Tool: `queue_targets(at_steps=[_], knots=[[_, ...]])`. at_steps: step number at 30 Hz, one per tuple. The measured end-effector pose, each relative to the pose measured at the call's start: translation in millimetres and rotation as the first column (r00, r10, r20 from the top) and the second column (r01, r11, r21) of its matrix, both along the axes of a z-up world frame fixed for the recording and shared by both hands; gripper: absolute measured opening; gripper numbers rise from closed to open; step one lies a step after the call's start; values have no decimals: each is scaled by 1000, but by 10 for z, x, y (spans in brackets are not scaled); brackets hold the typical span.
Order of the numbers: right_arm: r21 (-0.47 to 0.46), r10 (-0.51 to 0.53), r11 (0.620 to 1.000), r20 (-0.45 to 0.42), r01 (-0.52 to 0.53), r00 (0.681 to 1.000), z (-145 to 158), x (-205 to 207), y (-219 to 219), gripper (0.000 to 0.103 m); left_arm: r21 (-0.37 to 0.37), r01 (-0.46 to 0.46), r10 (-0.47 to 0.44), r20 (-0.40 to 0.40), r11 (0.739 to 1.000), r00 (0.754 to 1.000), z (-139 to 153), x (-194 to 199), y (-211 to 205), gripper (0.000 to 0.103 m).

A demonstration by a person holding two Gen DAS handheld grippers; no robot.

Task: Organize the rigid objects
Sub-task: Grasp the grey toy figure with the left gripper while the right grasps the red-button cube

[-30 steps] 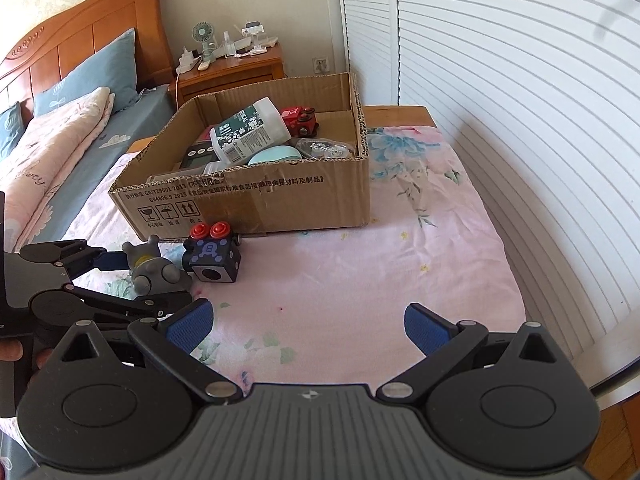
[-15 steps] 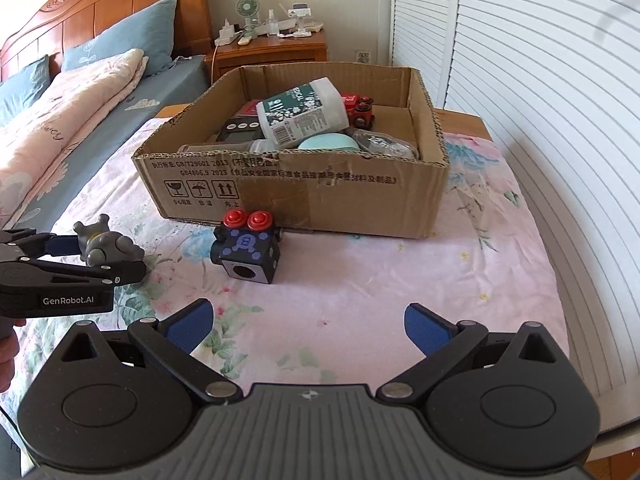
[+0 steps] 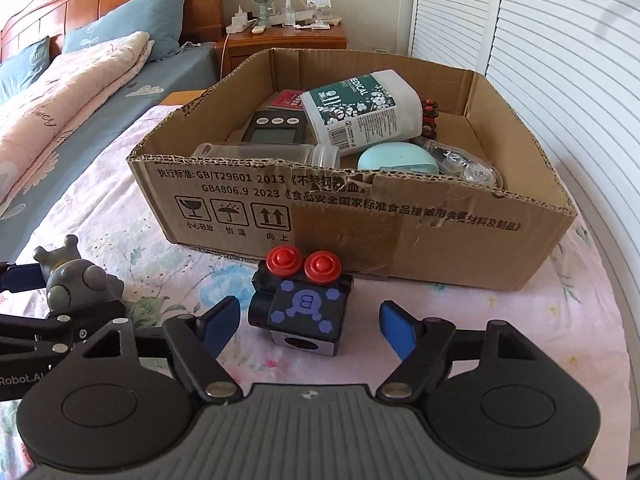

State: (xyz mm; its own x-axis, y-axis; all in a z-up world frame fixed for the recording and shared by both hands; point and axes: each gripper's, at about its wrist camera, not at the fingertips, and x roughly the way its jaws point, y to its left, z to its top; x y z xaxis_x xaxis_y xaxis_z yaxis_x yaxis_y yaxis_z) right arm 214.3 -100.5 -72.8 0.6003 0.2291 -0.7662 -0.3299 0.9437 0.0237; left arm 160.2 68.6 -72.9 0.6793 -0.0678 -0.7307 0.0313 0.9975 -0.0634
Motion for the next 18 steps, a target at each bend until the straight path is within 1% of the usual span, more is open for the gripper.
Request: queue_targets(at_steps=[2, 4, 8, 10, 12, 18], knots=[[-15, 6, 1000, 6, -6, 1000, -30, 3, 39, 80, -2, 2, -2, -1, 1000, 1000, -6, 4, 4, 75], [-32, 11, 999, 15, -10, 1000, -40, -2, 72, 77, 3, 4, -4, -1, 1000, 1000, -12, 6, 1, 75], [-31, 1, 1000, 23, 0, 1000, -41, 19, 98, 74, 2, 4, -4, 0, 1000, 1000, -12, 10, -1, 75], [-47, -4, 999, 35, 6, 999, -38, 19, 111, 64, 0, 3, -3, -1, 1000, 1000, -12, 13, 4, 75], [-47, 5, 999, 38, -4, 999, -26, 6, 110, 59, 0, 3, -3, -1, 1000, 1000, -11, 14, 5, 75], [-49, 15, 999, 35, -13, 999, -2, -31, 79, 57, 2, 8, -8, 0, 1000, 1000, -8, 13, 7, 75]])
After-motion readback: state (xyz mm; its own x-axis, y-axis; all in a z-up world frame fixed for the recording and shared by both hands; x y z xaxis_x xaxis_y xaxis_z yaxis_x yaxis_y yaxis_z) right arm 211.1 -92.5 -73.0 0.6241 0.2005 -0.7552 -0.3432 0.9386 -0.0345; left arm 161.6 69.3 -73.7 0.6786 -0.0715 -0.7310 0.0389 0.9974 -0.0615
